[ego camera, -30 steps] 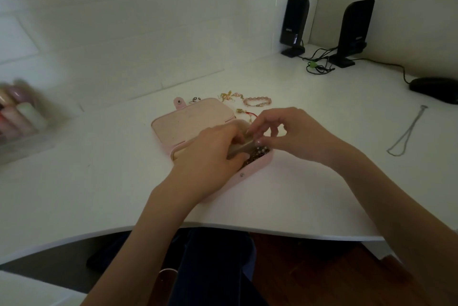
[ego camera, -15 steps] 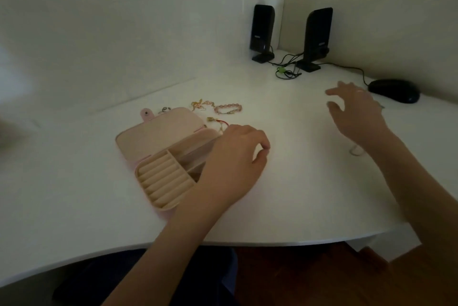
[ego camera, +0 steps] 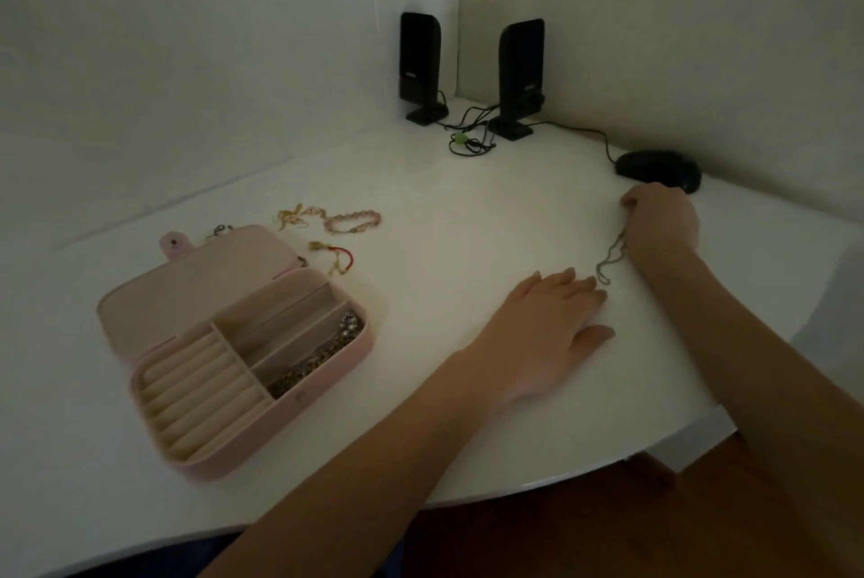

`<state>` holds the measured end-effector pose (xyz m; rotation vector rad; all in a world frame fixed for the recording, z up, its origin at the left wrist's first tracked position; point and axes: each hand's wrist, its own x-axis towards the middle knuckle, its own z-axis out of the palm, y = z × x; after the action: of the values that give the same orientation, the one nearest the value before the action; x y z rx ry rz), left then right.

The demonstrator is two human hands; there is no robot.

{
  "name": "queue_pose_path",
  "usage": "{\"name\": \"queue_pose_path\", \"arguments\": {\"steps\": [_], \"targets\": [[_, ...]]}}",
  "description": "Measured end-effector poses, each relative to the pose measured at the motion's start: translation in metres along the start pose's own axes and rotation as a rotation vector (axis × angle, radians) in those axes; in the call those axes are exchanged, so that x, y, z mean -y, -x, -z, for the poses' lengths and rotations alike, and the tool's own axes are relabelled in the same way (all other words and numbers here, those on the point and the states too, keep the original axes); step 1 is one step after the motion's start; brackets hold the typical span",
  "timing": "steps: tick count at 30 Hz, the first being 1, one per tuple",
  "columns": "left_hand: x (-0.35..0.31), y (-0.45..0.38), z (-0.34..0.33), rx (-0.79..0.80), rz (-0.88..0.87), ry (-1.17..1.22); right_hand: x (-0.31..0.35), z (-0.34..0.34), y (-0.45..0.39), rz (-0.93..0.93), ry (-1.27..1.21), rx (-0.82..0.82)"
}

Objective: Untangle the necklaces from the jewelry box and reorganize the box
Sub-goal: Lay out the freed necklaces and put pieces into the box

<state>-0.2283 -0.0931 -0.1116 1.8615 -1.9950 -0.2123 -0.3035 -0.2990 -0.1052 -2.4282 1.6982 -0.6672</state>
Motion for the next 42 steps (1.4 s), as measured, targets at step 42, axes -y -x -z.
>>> {"name": "queue_pose_path", "arguments": {"steps": [42], "targets": [[0.042, 0.117, 0.103, -0.425, 0.476, 0.802, 0.144, 0.072, 0.11, 0.228, -1.49, 0.569]]}}
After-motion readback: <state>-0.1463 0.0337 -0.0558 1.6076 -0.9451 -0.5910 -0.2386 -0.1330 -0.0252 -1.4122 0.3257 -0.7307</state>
